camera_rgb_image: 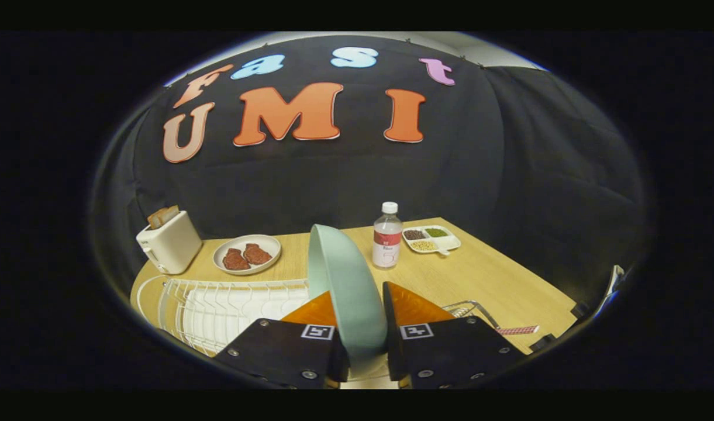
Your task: Take the plate from the dish rack, then take the spoon from the basket and place it into the plate.
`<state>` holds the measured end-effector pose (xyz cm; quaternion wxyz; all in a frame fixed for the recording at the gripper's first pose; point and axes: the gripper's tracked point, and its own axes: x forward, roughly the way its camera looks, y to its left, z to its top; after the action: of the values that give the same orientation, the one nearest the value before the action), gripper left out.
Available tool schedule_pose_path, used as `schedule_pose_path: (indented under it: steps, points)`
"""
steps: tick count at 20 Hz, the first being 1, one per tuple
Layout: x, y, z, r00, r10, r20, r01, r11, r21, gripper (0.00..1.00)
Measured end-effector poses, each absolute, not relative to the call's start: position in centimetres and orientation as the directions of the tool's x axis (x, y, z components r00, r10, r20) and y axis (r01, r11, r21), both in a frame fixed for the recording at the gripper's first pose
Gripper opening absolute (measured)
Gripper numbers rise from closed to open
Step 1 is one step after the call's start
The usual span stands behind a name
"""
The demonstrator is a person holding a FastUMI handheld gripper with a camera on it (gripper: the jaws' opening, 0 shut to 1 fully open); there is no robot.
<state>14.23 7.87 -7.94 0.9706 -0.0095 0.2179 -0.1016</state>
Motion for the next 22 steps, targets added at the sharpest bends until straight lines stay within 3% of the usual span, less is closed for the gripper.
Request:
schedule_pose_path:
  steps: [10, 22]
  points:
    - [9.1, 9.6, -4.4, 0.927, -0.092, -0.364, 0.108, 0.994, 0.024, 0.26]
    - [-2.5, 10.1, -9.4, 0.899, 0.096, -0.428, 0.047, 0.949, 0.311, 0.26]
